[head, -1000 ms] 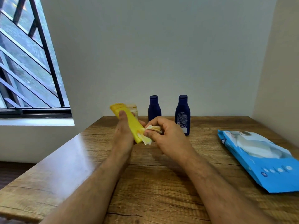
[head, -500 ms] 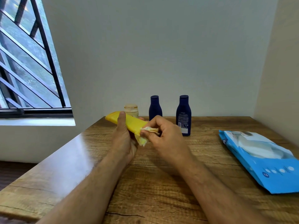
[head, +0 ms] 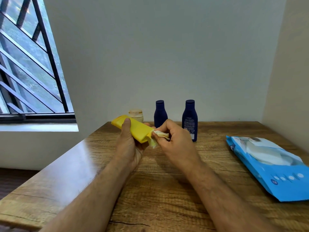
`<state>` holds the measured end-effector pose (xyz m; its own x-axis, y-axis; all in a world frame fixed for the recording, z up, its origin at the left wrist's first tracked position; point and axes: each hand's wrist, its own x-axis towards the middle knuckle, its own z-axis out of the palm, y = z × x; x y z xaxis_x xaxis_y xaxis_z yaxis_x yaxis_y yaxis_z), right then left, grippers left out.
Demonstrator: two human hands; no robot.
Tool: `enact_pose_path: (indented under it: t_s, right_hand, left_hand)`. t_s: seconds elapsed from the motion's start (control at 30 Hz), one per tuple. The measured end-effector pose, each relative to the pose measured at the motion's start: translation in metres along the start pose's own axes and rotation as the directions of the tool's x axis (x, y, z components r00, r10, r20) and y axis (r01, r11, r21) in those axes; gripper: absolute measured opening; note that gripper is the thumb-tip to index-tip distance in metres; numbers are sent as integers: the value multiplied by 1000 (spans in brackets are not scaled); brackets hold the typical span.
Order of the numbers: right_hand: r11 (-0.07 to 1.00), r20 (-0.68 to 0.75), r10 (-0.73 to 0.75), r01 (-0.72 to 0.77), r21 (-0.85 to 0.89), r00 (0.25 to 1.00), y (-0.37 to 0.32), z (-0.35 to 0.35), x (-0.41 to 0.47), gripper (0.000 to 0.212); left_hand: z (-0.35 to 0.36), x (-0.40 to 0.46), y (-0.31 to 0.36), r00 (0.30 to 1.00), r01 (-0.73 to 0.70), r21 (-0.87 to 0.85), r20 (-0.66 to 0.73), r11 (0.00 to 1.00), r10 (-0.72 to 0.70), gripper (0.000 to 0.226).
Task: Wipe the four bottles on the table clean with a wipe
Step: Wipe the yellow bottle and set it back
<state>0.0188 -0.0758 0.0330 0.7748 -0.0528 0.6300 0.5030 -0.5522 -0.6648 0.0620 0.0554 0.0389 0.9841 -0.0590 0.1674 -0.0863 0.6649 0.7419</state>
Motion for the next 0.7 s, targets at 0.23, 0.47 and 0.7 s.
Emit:
enact_pose_path:
  t_s: [0.23, 0.47, 0.7]
  right_hand:
    - [993, 140, -79, 90, -72, 987, -10, 1, -5, 12]
    - [997, -51, -60, 57, -60, 997, 0, -3, 1, 9]
    - [949, -102, 78, -43, 312, 992, -3, -10, 7, 11]
  left_hand:
    - [-1, 2, -3, 993, 117, -24, -28, 993, -118, 45]
    - [-1, 4, -2, 998, 65, -11, -14, 998, -65, 32]
    - [-13, 6, -10, 984, -180, 472, 94, 863, 153, 14]
